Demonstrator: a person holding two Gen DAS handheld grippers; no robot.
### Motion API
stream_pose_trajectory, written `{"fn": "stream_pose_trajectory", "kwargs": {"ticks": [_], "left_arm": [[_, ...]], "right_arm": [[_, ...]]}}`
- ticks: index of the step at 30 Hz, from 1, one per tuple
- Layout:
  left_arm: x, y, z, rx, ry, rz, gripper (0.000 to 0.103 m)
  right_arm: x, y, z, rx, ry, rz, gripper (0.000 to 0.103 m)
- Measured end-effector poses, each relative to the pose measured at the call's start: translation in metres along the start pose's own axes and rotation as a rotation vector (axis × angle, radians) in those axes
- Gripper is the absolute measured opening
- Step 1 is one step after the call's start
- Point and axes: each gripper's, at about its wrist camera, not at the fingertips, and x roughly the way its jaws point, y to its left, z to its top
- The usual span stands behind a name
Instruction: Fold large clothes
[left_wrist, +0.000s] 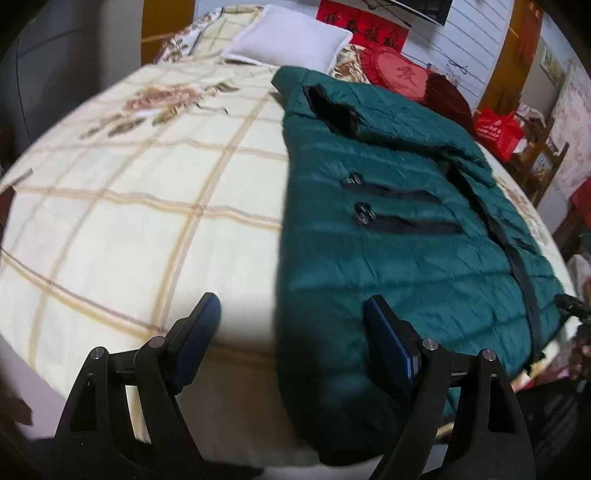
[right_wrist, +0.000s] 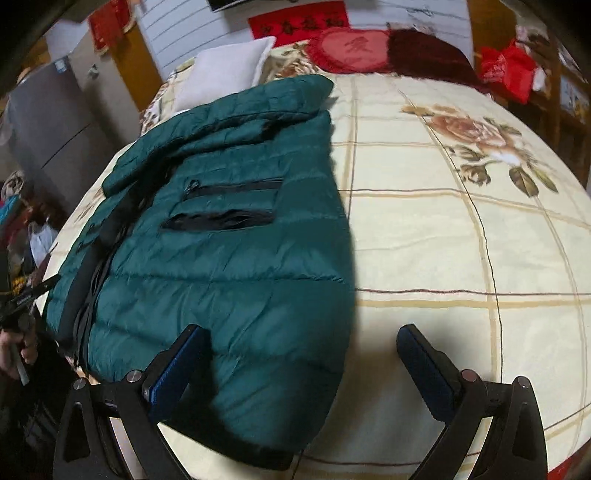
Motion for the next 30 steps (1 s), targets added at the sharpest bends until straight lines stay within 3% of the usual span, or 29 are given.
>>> {"fn": "stream_pose_trajectory", "kwargs": {"ticks": [7,10,16,24,30], "left_arm": [[-0.004,-0.020,-0.009,0.056,0.043,-0.178,0.082],[-0.002,-0.030,-0.010,0.101,0.044,-0.168,0.082],[0.004,-0.029,-0.001,0.071,0.042,-0.200,0.082],[-0.006,-0.020,-0.007,0.052,0.102,-0.265,0.082],[0.010,-0.026,0.009,0.071,0.063,-0.193,0.083]], "right_arm": [[-0.002,0.015,-0.007,-0.030,0.010,0.193,0.103],[0.001,0.026,-0.008,-0.077,0.017,0.184,0.103],[0.003,0.024,-0.002,-0.043,-0.015,0.205,0.103],[0.000,0.028,-0.012,-0.072,-0.004,0.271,0.103],[0.011,0.028,0.002,-0.047,-0.022,0.248,0.103]]}}
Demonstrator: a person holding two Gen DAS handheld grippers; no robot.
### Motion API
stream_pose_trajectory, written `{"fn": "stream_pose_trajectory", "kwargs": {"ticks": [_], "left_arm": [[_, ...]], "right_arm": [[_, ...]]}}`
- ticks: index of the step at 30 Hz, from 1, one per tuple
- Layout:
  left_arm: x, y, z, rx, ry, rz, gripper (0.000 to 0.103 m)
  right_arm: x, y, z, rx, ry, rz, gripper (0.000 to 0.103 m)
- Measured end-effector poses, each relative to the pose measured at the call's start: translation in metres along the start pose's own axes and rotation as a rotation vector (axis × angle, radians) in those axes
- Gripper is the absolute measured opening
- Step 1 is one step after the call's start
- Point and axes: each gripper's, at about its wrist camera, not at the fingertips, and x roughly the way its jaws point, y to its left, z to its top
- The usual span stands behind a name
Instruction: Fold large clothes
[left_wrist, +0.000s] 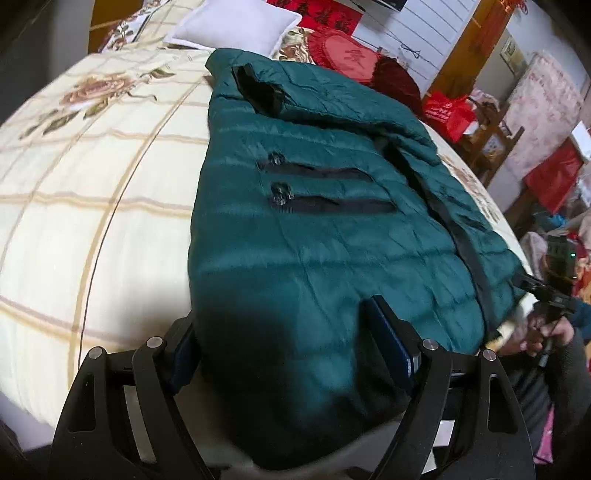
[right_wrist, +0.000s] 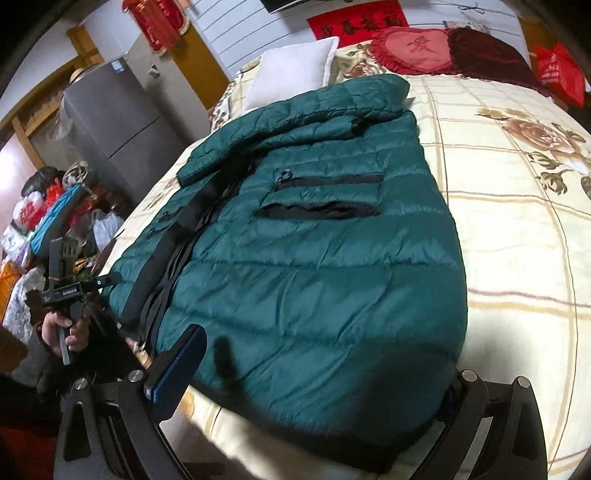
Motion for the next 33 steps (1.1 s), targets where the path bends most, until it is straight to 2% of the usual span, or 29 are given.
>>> {"fn": "stream_pose_trajectory", "kwargs": {"ticks": [2,5,10,17,20,25,26,27,29,30,31,33], "left_arm": [[0.001,-0.001,0.001,0.000,0.011,-0.012,0.084],[-0.008,0.000,-0.009,-0.014,0.043,-0.086,0.084],[-0.025,0.007,-0.028,-0.101,0.090,-0.212,0.084],[-0.006,0.004,-0.001,-0.090,0.045,-0.191,0.083],[-0.001,0.009,0.008,-0.130,0.019,-0.166,0.083],[-0.008,0.012,-0.003,-0.152,-0.015,-0.155,0.082],[-0.009,0.012,-0.004,-0.158,-0.021,-0.137,0.078],[-0.010,0.013,-0.006,-0.169,-0.029,-0.118,0.071],[-0.013,0.019,-0.010,-0.210,-0.056,-0.112,0.070],[-0.015,0.021,-0.011,-0.227,-0.071,-0.103,0.070],[-0.016,0.021,-0.012,-0.231,-0.079,-0.095,0.070],[-0.016,0.016,-0.013,-0.207,-0.088,-0.066,0.070]], "right_arm": [[0.004,0.002,0.004,-0.006,-0.002,-0.019,0.103],[0.005,0.004,0.005,-0.017,0.004,-0.037,0.103],[0.002,0.005,0.002,-0.034,0.008,-0.040,0.103],[0.003,0.006,0.001,-0.030,0.008,-0.047,0.103],[0.002,0.006,0.001,-0.021,0.005,-0.045,0.103],[-0.003,0.002,-0.002,0.011,0.005,-0.060,0.103],[-0.004,0.002,-0.002,0.015,0.005,-0.069,0.103],[-0.005,0.002,-0.002,0.013,0.005,-0.085,0.101],[-0.005,0.003,-0.002,0.010,0.004,-0.113,0.094],[-0.006,0.002,-0.002,0.013,0.001,-0.125,0.087],[-0.008,0.001,-0.002,0.027,-0.005,-0.131,0.074],[-0.011,-0.003,-0.003,0.061,-0.018,-0.129,0.059]]}}
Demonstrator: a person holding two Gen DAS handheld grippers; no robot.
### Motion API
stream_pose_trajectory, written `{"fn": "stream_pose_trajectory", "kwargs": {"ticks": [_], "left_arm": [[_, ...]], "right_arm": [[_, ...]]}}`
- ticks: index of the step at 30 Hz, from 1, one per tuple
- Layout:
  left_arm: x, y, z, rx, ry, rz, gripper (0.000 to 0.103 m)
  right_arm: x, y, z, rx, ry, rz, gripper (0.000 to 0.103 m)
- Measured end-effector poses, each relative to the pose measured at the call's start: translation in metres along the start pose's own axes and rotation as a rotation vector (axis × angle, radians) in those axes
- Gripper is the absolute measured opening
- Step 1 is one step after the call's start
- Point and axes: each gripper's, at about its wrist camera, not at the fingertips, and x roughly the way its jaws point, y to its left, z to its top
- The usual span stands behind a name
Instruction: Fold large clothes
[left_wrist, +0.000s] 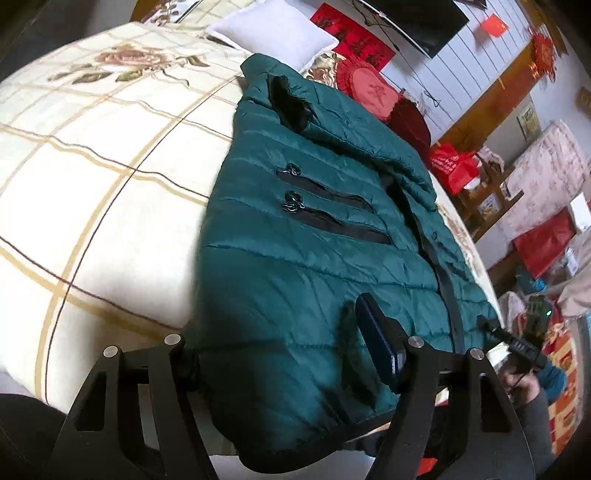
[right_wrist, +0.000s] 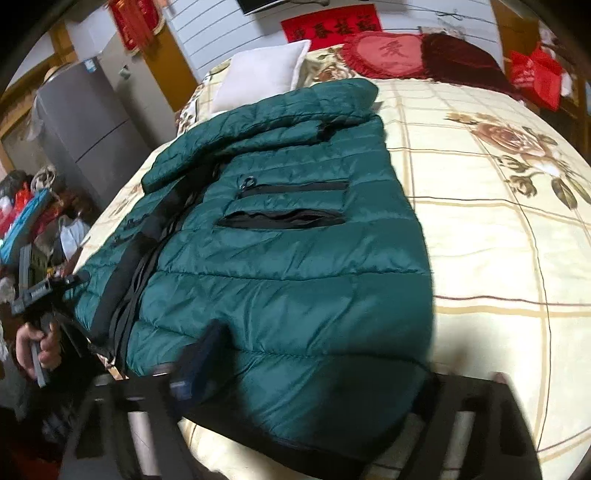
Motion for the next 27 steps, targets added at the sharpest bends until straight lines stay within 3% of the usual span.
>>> {"fn": "stream_pose_trajectory", "kwargs": {"ticks": [5,13,16,19,23,24,25,27], "left_arm": [[0.002,-0.006,-0.005,0.011,-0.042,0.031,0.071],[0.006,-0.014,-0.004,0.066,-0.004,0.066,0.073],[0.006,-0.018,-0.007,0.081,-0.011,0.093,0.073],[0.005,-0.019,-0.010,0.089,-0.012,0.075,0.081],[0.004,-0.016,-0.010,0.089,-0.018,0.047,0.079],[0.003,-0.014,-0.009,0.080,-0.017,0.067,0.048],[0.004,-0.013,-0.009,0.077,-0.004,0.103,0.031],[0.001,-0.012,-0.007,0.075,0.002,0.109,0.017]], "right_arm": [[0.000,-0.003,-0.001,0.034,-0.015,-0.003,0.055],[-0.001,-0.010,-0.005,0.104,-0.083,0.039,0.058],[-0.001,-0.007,-0.006,0.096,-0.089,0.031,0.065],[0.001,0.002,-0.006,0.064,-0.077,0.030,0.075],[0.005,0.015,-0.006,-0.010,-0.058,-0.034,0.071],[0.004,0.015,-0.007,-0.010,-0.057,-0.017,0.057],[0.002,0.015,-0.007,-0.013,-0.066,-0.006,0.044],[-0.004,0.016,-0.007,-0.013,-0.084,-0.023,0.030]]}}
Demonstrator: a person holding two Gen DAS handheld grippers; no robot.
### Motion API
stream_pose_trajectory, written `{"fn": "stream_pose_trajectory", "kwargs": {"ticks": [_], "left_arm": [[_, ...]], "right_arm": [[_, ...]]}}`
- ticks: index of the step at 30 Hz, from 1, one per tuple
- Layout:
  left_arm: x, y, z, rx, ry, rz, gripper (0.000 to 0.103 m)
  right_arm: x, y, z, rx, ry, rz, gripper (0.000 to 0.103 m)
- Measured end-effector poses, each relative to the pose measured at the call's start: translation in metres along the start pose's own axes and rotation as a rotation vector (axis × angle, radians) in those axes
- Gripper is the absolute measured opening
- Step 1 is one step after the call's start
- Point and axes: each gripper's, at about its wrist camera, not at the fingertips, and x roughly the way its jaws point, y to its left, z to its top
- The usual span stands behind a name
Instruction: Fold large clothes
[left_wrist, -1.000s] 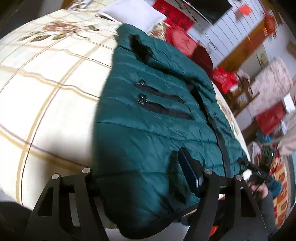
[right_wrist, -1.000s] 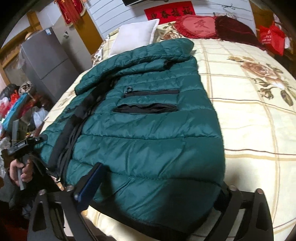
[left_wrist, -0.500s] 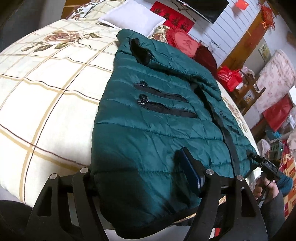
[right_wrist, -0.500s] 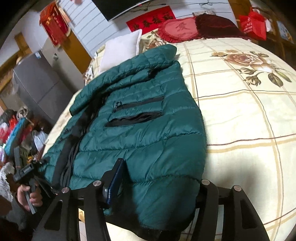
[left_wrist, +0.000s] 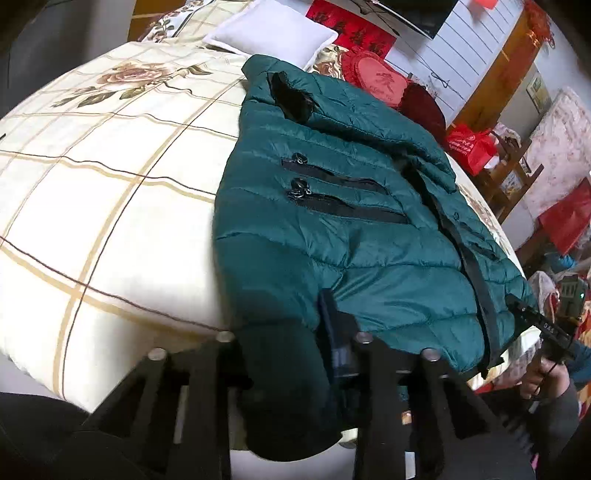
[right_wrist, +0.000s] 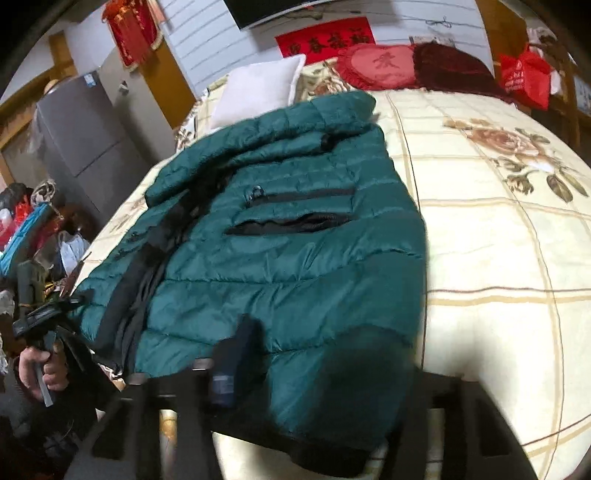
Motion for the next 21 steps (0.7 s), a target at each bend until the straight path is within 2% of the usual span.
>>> {"fn": "stream_pose_trajectory", "kwargs": {"ticks": [3,6,12,15,21], "left_arm": [[-0.010,-0.004,0.002,0.020,-0.011,0.031,0.016],[-0.020,0.001,0.007,-0.001,-0.003,0.045,0.016],[-0.061,0.011,0.012,-0.029,-0.039,0.005,0.016],[-0.080,0.011,0.008,-0.023,-0.065,-0.012,0.014],[-0.111,0.020,-0.007,-0.051,-0.104,-0.058,0.013]], "right_arm": [[-0.011,0.003,-0.001,0.021,-0.029,-0.013,0.025],[-0.028,0.009,-0.008,0.062,-0.064,0.012,0.023],[-0.061,0.015,-0.026,0.123,-0.112,0.082,0.020],[-0.077,0.022,-0.033,0.114,-0.136,0.118,0.016],[-0.100,0.043,-0.040,0.067,-0.159,0.126,0.015]]}}
